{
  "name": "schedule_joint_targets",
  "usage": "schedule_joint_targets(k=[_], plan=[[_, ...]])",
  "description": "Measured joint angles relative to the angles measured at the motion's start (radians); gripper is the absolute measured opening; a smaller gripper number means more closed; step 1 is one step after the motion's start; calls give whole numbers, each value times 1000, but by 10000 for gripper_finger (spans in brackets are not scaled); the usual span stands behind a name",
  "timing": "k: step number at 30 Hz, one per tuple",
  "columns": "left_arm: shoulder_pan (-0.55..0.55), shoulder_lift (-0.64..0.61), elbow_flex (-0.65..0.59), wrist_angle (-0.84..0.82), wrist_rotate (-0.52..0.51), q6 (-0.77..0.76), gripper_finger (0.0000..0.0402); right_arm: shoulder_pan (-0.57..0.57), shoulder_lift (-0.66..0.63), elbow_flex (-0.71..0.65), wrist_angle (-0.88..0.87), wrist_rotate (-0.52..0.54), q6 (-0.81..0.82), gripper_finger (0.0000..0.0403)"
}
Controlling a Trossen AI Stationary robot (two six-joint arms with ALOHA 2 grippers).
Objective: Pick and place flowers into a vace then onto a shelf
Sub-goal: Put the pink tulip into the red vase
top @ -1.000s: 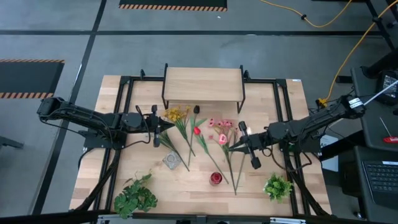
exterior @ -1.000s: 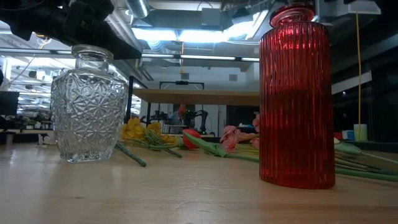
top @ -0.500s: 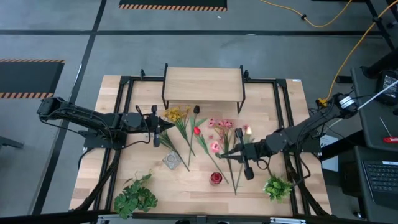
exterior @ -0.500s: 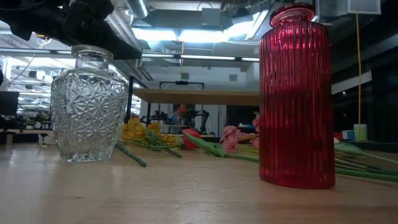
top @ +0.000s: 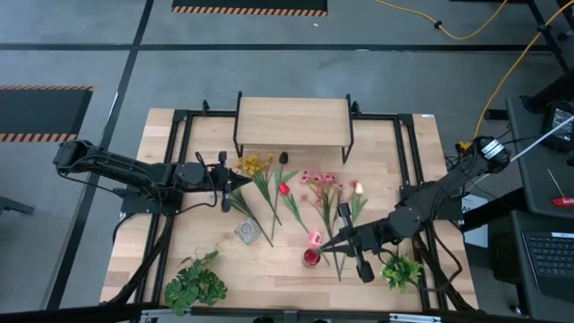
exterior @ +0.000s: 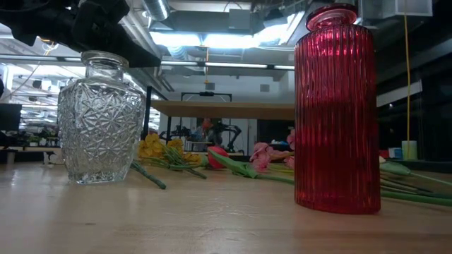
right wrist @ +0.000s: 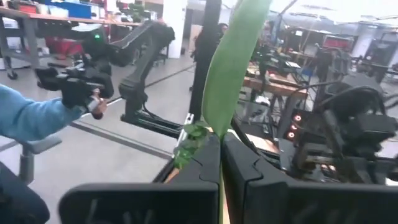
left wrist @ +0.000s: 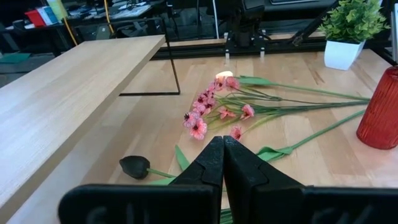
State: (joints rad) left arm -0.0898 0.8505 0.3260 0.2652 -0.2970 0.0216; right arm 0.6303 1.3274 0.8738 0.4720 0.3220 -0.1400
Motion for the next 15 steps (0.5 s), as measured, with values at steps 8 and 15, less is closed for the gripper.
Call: schedule_joint_targets(k=[8, 15], plan=[[0, 0, 0, 0, 1, 0, 4, 14, 73, 1, 87, 2, -1, 0], [0, 0, 0, 0, 2, 0, 4, 14, 108, 0, 147, 2, -19, 0]])
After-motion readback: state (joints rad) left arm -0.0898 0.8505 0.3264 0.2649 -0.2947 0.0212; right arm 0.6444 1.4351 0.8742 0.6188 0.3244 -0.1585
